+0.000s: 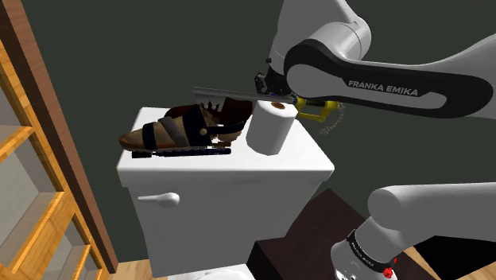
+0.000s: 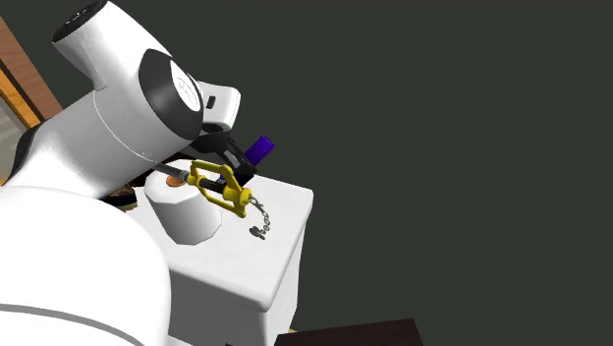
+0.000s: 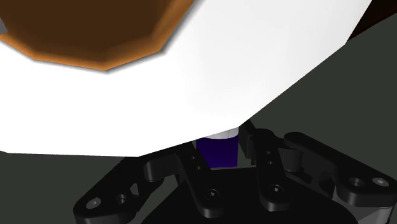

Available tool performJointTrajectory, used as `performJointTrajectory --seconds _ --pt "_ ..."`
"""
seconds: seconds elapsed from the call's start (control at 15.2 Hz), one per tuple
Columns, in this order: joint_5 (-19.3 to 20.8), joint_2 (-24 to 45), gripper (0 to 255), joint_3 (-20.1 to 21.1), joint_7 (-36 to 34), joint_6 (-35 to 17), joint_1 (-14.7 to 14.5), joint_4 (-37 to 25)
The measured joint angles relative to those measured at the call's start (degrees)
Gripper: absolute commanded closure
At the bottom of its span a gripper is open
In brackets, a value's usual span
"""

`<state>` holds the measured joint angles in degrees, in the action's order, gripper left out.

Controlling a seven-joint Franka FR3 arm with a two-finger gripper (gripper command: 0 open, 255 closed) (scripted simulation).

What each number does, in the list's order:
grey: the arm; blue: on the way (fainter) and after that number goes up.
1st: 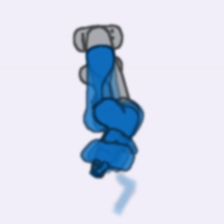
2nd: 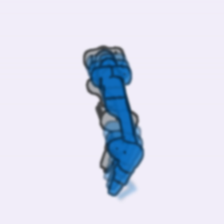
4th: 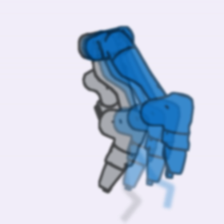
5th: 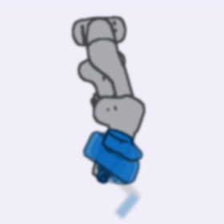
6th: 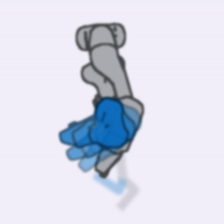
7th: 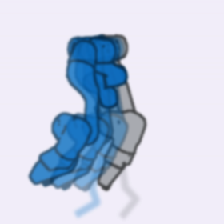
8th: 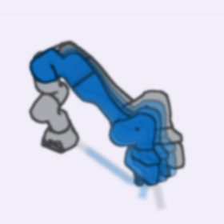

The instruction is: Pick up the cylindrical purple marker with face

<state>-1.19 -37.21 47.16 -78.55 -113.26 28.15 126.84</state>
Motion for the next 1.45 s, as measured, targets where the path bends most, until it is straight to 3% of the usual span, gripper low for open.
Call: performJointTrajectory --seconds 0.46,1.45 --pt "0.00 -0.06 255 -0.21 0.20 0.28 -0.05 -0.18" --pt "1.23 1.51 255 -2.12 2.79 10.03 1.52 -11.57"
